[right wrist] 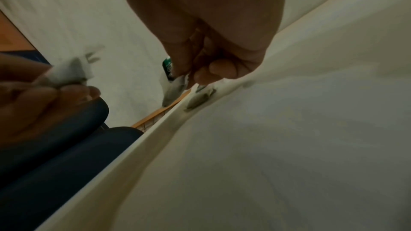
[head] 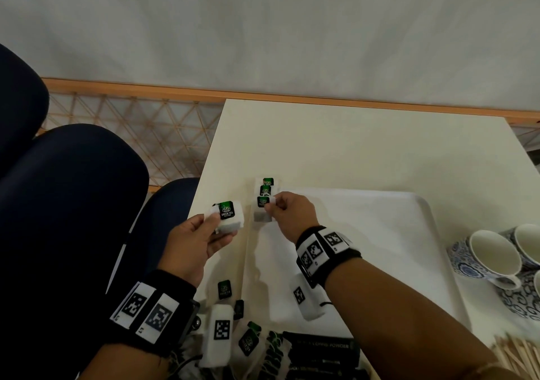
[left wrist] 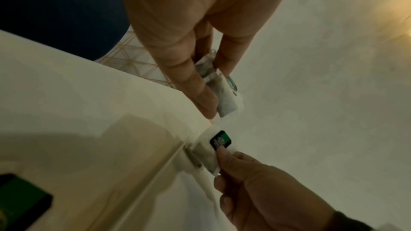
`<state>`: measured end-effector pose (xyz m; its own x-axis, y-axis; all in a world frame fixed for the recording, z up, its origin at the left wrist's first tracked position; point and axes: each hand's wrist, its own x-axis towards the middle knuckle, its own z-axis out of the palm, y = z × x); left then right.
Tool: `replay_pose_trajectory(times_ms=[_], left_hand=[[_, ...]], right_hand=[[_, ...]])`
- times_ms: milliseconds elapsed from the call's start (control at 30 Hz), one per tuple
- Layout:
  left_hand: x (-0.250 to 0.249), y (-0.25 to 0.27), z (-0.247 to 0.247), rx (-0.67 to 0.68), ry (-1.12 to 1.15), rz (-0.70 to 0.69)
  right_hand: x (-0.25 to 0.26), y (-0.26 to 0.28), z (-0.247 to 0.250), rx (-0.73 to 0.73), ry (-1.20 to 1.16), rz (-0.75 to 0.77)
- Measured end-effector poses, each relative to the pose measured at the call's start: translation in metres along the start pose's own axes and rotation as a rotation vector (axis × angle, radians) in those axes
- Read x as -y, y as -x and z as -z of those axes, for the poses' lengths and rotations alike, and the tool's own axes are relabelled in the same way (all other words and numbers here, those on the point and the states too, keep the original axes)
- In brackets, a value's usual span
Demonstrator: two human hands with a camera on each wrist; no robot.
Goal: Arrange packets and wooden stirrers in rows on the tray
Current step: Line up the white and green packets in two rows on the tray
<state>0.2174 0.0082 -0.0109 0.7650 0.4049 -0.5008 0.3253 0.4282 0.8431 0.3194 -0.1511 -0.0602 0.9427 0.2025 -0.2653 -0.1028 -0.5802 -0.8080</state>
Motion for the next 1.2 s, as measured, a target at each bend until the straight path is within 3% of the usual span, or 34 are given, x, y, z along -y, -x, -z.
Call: replay_pose_trajectory(times_ms=[167,533,733,933,1200], left_hand=[[0.000,0.000,0.002,-0.002,0.003,-0.003],[0.000,0.001,0.003,0.006,0.010,0.000],[0.001,0.003,0.006,0.011,0.026,0.003],[0.002,0.002,0.006,0.028,0.013,0.011],[0.003,0.002,0.008,0.018,-0.007,0.015]], right_hand=[[-0.001,-0.011,-0.007,-0.072,0.067,-0.076],[0.004,-0.022,-0.010,-0.068,0.071,-0.185],[0.008,-0.026,-0.004,-0.039,0.140,-0.004],[0.011,-0.034,0.002,0.117,0.254,0.006],[0.013,-0.038,0.004,0.115,0.300,0.008]])
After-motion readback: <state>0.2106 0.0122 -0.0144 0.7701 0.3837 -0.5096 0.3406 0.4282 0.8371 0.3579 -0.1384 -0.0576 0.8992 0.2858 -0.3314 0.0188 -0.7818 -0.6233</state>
